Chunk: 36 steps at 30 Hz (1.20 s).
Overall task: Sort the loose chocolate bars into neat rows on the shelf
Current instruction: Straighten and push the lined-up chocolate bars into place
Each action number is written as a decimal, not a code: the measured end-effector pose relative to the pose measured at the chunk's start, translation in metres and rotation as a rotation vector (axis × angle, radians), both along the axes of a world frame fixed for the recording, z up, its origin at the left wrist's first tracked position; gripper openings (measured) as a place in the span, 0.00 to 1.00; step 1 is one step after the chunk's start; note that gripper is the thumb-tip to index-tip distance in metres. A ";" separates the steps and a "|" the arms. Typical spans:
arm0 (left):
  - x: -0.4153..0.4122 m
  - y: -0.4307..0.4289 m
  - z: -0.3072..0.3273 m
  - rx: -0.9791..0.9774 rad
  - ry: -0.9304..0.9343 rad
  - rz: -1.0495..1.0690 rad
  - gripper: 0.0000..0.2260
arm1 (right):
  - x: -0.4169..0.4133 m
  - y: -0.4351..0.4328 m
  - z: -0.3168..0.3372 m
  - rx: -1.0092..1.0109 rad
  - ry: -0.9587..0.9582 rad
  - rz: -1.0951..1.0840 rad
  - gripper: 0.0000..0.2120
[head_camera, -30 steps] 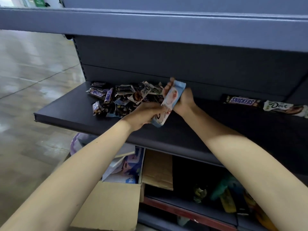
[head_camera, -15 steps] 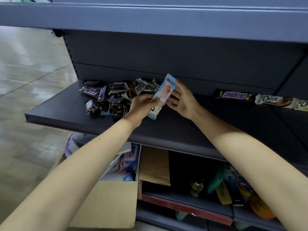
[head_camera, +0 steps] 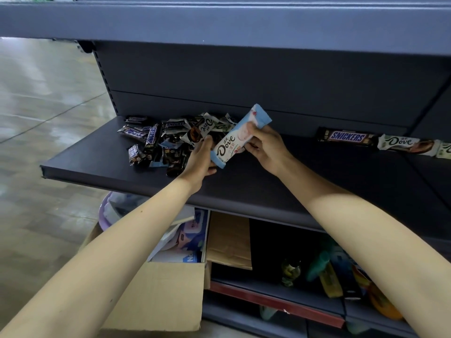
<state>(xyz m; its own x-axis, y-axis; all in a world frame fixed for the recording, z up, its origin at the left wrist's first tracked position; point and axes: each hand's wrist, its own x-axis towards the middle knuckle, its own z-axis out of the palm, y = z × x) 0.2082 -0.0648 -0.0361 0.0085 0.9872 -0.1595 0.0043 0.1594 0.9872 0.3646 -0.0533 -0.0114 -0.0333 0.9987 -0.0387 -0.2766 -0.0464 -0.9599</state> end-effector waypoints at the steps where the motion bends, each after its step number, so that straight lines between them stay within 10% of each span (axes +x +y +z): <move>1: 0.002 -0.001 -0.002 0.009 0.006 -0.037 0.12 | 0.002 0.000 -0.001 -0.009 0.054 -0.013 0.01; 14: 0.110 0.015 0.008 0.266 0.342 -0.127 0.10 | 0.118 -0.022 -0.010 -0.188 -0.115 -0.421 0.10; 36: 0.538 -0.056 0.005 0.222 0.251 -0.283 0.10 | 0.542 -0.130 -0.012 -0.206 -0.559 -0.767 0.05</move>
<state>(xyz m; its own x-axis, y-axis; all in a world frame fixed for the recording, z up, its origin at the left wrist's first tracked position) 0.7460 -0.1207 -0.0311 0.2713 0.9622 0.0245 0.2613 -0.0982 0.9602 0.9063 -0.1835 -0.0230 0.7001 0.7135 -0.0274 0.1923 -0.2254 -0.9551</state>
